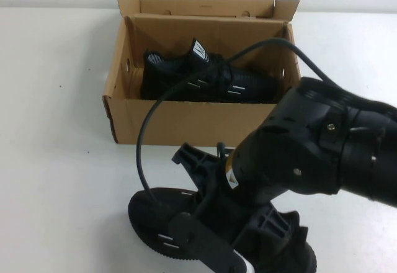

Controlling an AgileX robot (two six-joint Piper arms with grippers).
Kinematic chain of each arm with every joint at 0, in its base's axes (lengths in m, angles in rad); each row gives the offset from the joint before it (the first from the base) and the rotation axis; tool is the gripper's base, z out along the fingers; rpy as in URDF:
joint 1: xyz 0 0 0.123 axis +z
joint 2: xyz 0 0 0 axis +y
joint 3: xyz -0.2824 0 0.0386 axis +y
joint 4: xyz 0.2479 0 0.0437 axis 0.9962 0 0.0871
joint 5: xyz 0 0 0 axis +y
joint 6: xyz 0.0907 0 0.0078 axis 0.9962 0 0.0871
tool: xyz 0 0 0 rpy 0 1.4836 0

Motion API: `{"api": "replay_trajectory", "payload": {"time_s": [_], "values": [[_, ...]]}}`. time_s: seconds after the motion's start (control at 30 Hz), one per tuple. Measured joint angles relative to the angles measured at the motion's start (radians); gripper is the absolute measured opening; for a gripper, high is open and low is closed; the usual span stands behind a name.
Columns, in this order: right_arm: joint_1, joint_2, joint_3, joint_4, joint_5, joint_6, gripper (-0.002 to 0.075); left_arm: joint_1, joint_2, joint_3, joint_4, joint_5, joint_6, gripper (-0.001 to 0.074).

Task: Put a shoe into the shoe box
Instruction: Pick up the shoe from the table

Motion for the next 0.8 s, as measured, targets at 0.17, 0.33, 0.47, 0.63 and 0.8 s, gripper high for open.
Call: {"api": "replay_trajectory", "payload": {"time_s": [0.17,0.33,0.47,0.63,0.8], "values": [[0.000,0.009,0.000,0.007,-0.070,-0.099,0.0002,0.000,0.000,0.000,0.000,0.000,0.000,-0.0004],[0.000,0.027,0.000,0.034,-0.103,-0.177,0.0002,0.000,0.000,0.000,0.000,0.000,0.000,-0.0004],[-0.012,0.058,0.000,0.065,-0.120,-0.193,0.0002,0.000,0.000,0.000,0.000,0.000,0.000,-0.0004],[-0.031,0.086,0.000,0.100,-0.150,-0.214,0.0002,0.000,0.000,0.000,0.000,0.000,0.000,-0.0004],[-0.033,0.086,0.000,0.111,-0.163,-0.211,0.0020,0.000,0.000,0.000,0.000,0.000,0.000,-0.0004]]}}
